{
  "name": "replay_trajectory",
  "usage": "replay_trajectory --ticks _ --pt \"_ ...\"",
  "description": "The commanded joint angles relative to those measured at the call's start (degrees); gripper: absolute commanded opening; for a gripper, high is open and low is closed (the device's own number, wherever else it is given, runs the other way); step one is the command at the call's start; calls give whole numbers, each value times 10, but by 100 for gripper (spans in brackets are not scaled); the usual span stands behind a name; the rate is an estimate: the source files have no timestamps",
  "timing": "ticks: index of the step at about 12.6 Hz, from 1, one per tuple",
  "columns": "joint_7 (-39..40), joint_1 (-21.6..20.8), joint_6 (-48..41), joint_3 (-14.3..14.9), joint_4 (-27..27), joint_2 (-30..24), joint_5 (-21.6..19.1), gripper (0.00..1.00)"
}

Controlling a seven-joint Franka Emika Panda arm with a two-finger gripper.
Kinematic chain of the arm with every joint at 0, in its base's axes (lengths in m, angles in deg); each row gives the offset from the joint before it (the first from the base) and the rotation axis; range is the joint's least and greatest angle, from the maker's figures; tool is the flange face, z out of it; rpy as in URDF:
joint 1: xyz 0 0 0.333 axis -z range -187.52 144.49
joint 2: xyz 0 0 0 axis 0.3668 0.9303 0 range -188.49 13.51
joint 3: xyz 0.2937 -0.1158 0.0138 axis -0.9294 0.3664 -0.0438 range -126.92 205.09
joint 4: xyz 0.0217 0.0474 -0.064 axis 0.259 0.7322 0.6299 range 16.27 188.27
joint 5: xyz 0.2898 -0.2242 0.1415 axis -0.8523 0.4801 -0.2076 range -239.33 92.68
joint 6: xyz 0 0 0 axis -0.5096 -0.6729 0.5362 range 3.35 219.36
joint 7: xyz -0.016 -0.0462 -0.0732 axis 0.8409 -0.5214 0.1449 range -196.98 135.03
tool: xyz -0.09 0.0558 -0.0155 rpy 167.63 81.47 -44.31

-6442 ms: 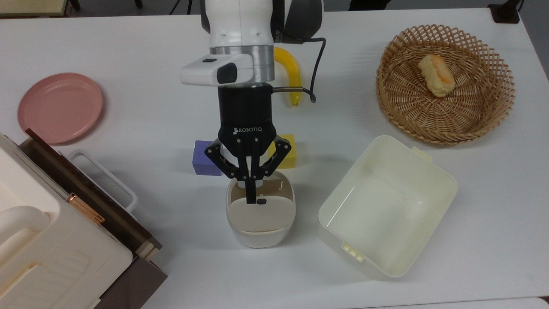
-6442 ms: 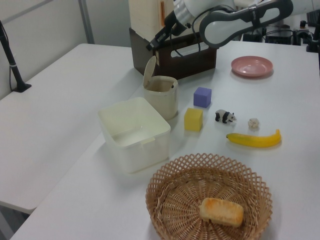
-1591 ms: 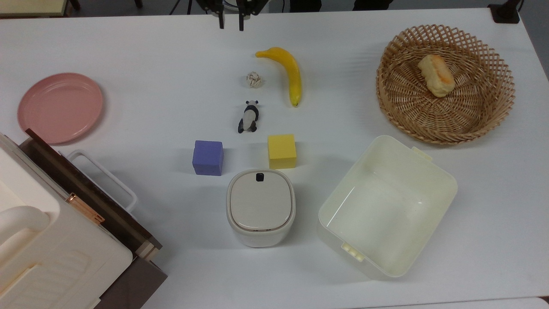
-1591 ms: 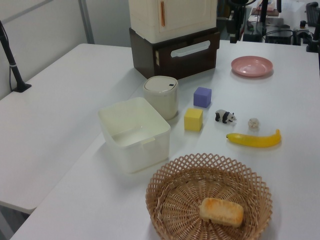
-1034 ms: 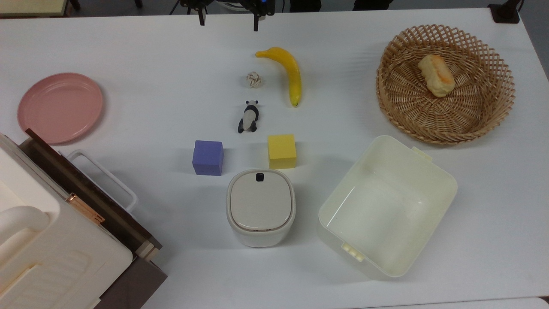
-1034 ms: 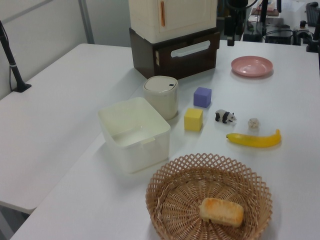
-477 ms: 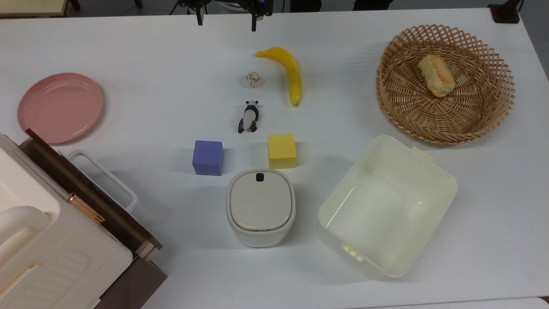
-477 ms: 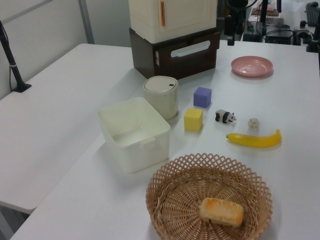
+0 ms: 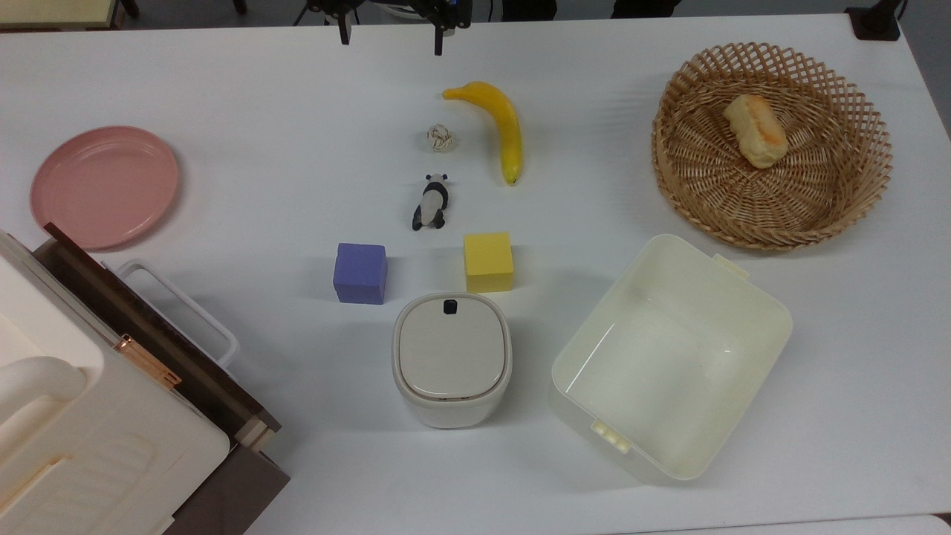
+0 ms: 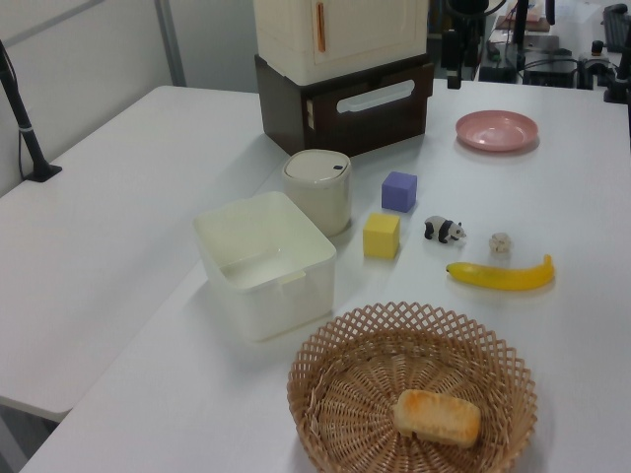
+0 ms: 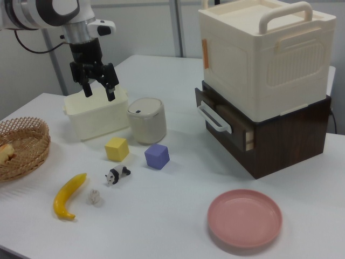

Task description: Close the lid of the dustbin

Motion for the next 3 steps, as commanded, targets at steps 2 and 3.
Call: replay_trajectory --ticks 2,3 --pt "-9 2 12 2 9 -9 9 100" --pt "-9 2 12 2 9 -9 9 100"
